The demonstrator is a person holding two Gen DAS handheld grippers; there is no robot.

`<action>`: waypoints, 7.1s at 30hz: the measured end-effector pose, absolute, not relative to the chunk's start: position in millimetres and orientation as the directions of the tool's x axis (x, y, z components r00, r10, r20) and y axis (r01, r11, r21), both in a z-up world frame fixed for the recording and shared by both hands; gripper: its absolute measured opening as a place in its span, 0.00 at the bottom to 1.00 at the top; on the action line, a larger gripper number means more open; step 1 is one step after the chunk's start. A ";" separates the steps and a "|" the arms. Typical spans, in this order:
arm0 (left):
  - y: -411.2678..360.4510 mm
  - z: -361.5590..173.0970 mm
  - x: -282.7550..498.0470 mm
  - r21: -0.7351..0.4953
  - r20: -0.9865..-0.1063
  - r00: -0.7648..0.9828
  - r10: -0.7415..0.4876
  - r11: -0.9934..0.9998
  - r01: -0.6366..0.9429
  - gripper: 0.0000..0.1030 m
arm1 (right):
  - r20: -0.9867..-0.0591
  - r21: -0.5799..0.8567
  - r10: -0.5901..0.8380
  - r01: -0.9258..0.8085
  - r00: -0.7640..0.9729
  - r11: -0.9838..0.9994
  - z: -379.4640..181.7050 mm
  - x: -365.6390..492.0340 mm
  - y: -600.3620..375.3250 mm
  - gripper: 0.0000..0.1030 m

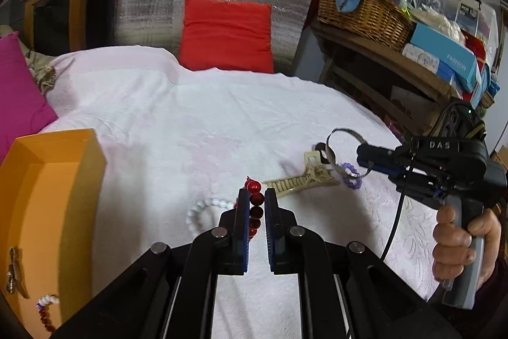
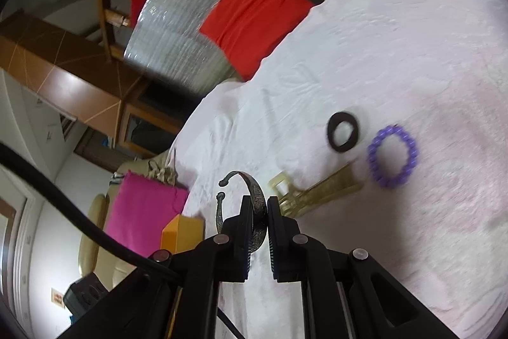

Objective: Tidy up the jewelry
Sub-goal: 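Carry the red bracelet and silver bangle into the orange box and open both tools, then move both tools back to the pile, right tool reaching toward the purple bead bracelet, then grasp the purple bead bracelet with the right tool while the left tool grasps the beige claw clip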

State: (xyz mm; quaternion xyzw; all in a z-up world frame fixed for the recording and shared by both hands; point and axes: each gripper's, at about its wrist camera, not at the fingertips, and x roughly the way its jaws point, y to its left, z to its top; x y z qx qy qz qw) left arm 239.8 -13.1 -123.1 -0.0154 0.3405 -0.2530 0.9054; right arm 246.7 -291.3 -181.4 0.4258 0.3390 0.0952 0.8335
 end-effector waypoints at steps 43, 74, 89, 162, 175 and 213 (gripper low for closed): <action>226.8 -133.1 267.1 -0.173 -0.660 0.751 0.010 0.971 -0.164 0.09 | -0.580 0.543 0.638 -0.343 0.507 0.766 -178.9 311.5 34.9 0.10; 278.6 -175.1 279.7 -0.110 -0.820 0.558 0.128 0.921 -0.373 0.10 | -0.764 0.306 0.395 -0.252 0.510 0.918 -185.1 345.0 90.3 0.19; 238.4 -132.4 266.3 0.002 -0.654 0.684 0.321 0.906 -0.423 0.50 | -0.642 0.458 0.464 -0.180 0.610 0.871 -145.9 320.8 -7.1 0.36; -42.4 -141.3 262.3 0.257 -0.615 0.786 -0.068 0.925 0.281 0.62 | -0.737 0.343 -0.109 0.508 0.668 0.790 -192.2 237.4 -300.3 0.38; -66.6 -145.2 264.5 0.339 -0.594 0.802 -0.055 0.888 0.312 0.63 | -0.763 0.312 -0.097 0.495 0.639 0.811 -205.4 244.9 -295.8 0.38; -158.3 -157.9 286.3 0.028 -0.622 0.701 -0.349 0.885 0.465 0.73 | -0.701 0.535 0.195 0.325 0.686 0.780 -232.4 262.8 -373.0 0.38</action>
